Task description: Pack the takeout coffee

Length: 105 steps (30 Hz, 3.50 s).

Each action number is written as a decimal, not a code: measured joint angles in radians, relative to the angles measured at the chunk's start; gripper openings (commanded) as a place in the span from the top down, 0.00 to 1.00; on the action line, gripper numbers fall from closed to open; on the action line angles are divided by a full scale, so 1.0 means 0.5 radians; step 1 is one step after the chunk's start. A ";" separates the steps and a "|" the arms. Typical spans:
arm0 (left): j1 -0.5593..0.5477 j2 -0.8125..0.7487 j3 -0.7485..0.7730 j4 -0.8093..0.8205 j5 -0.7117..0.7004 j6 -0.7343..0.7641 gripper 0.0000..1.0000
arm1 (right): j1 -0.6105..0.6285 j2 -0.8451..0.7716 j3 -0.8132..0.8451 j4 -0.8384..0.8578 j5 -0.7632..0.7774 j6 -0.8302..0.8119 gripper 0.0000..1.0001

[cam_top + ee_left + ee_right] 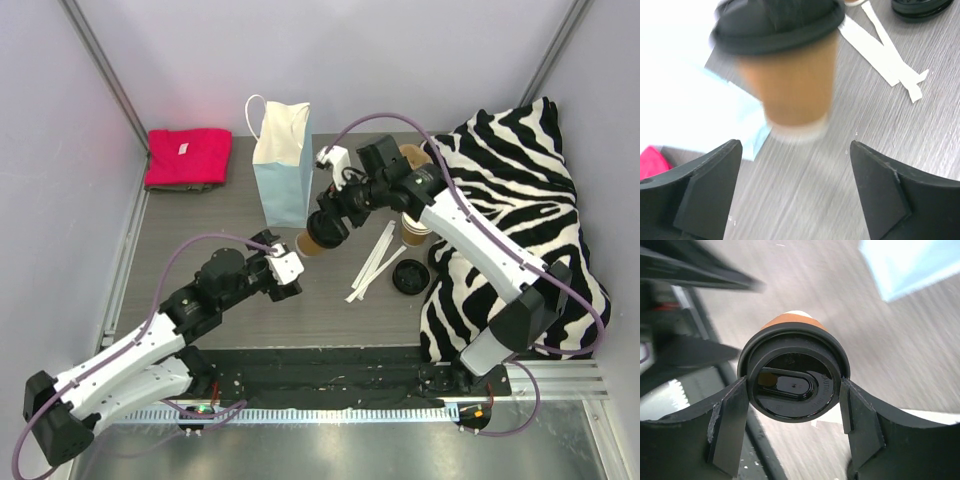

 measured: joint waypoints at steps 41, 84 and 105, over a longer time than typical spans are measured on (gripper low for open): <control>0.373 -0.236 0.272 -0.902 -0.437 -0.800 0.00 | -0.475 1.132 0.755 -0.298 0.842 -0.737 0.33; 0.414 -0.103 0.371 -0.925 -0.324 -0.901 0.00 | -0.889 1.223 1.537 -0.495 0.432 -0.330 0.30; 0.465 -0.028 0.374 -0.910 -0.303 -1.060 0.00 | -1.102 1.280 1.059 0.014 1.099 0.757 0.50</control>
